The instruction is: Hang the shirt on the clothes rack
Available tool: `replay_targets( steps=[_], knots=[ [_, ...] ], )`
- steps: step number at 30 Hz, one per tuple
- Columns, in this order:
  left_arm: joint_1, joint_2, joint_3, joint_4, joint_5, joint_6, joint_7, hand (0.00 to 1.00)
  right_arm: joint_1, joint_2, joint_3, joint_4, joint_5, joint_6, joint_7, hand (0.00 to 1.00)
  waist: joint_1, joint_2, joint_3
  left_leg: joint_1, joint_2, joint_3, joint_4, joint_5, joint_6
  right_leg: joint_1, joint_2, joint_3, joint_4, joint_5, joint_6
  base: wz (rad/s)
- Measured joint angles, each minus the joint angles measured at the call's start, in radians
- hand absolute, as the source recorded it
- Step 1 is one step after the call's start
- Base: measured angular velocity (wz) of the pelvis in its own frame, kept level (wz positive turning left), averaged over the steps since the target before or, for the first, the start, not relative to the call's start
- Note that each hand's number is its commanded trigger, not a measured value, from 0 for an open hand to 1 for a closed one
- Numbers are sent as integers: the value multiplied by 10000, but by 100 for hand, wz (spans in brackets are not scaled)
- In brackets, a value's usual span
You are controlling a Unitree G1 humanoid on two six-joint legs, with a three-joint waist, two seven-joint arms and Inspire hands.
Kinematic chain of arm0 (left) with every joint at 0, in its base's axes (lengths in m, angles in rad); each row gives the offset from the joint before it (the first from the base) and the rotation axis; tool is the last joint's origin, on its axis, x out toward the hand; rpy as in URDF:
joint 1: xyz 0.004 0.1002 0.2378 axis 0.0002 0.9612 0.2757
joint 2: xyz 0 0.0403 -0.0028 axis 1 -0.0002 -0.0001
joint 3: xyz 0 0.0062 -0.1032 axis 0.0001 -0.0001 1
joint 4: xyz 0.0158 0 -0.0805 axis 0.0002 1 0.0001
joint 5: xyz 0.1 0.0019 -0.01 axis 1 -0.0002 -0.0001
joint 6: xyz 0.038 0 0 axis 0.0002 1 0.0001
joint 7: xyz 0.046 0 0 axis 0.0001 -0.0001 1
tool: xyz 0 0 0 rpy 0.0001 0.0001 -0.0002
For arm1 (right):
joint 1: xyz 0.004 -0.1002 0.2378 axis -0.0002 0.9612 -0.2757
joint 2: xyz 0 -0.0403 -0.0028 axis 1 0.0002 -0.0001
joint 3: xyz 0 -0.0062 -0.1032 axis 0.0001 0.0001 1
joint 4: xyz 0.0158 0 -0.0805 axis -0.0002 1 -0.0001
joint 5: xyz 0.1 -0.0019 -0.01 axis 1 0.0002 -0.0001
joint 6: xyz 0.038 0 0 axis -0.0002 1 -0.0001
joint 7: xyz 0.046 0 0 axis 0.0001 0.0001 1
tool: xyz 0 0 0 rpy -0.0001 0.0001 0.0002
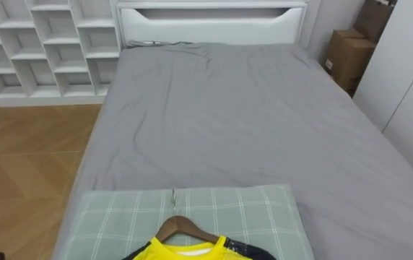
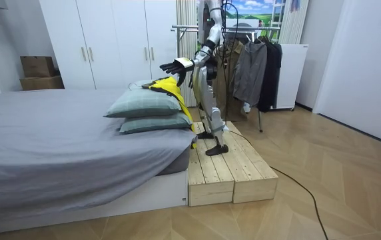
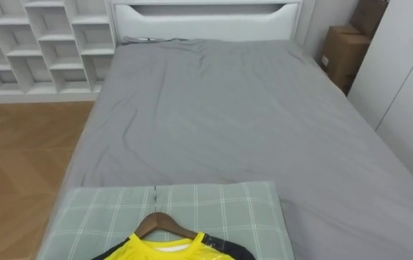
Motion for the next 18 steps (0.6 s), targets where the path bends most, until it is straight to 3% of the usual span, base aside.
replay_targets(
  steps=[18],
  knots=[
    [0, -3, -218, 31, 1297, -47, -267, 0, -15, -5, -6, -21, -53, -99, 106, 0, -125, 54, 4, 93, 8, 399, 0, 0, 0, -126, 44, 390, 33, 9, -6, -7]
  ],
)
